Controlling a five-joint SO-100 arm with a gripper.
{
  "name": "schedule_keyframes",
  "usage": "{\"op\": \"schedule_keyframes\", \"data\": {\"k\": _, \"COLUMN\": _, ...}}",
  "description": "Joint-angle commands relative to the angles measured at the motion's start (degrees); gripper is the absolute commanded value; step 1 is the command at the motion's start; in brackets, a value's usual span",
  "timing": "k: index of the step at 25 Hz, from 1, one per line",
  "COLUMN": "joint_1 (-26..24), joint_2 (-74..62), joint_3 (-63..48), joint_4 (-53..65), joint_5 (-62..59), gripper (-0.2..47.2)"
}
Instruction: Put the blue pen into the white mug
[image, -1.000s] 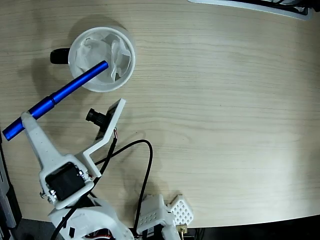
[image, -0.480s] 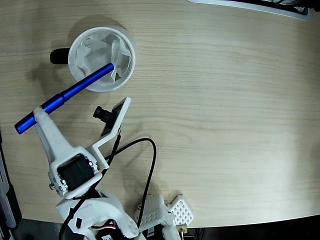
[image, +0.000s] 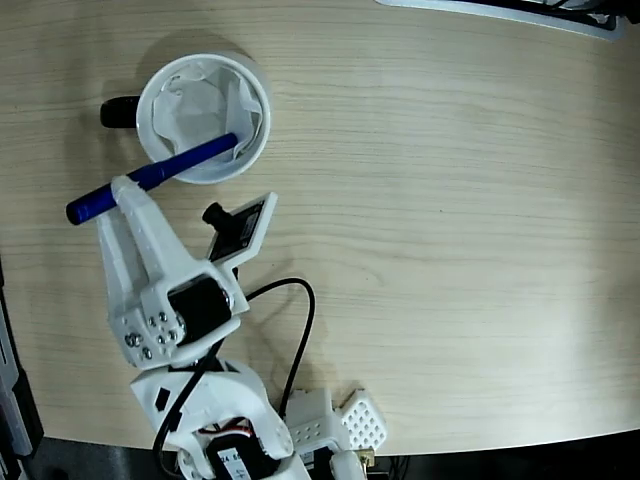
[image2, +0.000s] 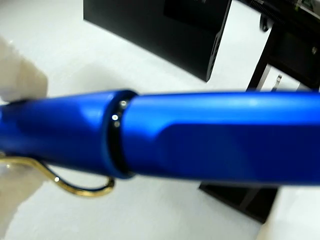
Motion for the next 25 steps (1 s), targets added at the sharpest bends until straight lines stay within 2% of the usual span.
{"op": "schedule_keyframes", "data": {"k": 1, "joint_1": -0.26, "joint_2": -1.14, "joint_3": -6.06, "joint_4": -3.34, "joint_5": 1.14, "gripper": 21.6}}
{"op": "schedule_keyframes", "data": {"k": 3, "joint_1": 0.0, "joint_2": -2.64, "joint_3": -7.47, "joint_4": -4.04, "joint_5": 1.05, "gripper": 26.2}}
{"op": "schedule_keyframes", "data": {"k": 7, "joint_1": 0.88, "joint_2": -3.25, "joint_3": -7.91, "joint_4": -5.1, "joint_5": 0.79, "gripper": 30.1}}
{"op": "schedule_keyframes", "data": {"k": 9, "joint_1": 1.67, "joint_2": -3.34, "joint_3": -7.91, "joint_4": -5.19, "joint_5": 0.62, "gripper": 30.1}}
{"op": "schedule_keyframes", "data": {"k": 11, "joint_1": 2.11, "joint_2": -2.37, "joint_3": -7.21, "joint_4": -5.19, "joint_5": -1.23, "gripper": 26.2}}
{"op": "schedule_keyframes", "data": {"k": 12, "joint_1": 2.11, "joint_2": -1.05, "joint_3": -6.33, "joint_4": -5.19, "joint_5": -3.08, "gripper": 18.3}}
{"op": "schedule_keyframes", "data": {"k": 13, "joint_1": 1.76, "joint_2": 0.7, "joint_3": -5.1, "joint_4": -5.19, "joint_5": -5.98, "gripper": 4.9}}
{"op": "schedule_keyframes", "data": {"k": 14, "joint_1": 1.67, "joint_2": 2.72, "joint_3": -3.43, "joint_4": -5.19, "joint_5": -8.26, "gripper": 0.0}}
{"op": "schedule_keyframes", "data": {"k": 18, "joint_1": 3.87, "joint_2": 13.62, "joint_3": 4.39, "joint_4": -5.1, "joint_5": -20.3, "gripper": 0.0}}
{"op": "schedule_keyframes", "data": {"k": 23, "joint_1": 6.06, "joint_2": 26.89, "joint_3": 16.08, "joint_4": -4.66, "joint_5": -48.69, "gripper": 0.0}}
{"op": "schedule_keyframes", "data": {"k": 25, "joint_1": 9.05, "joint_2": 31.82, "joint_3": 21.01, "joint_4": -4.66, "joint_5": -57.22, "gripper": 0.0}}
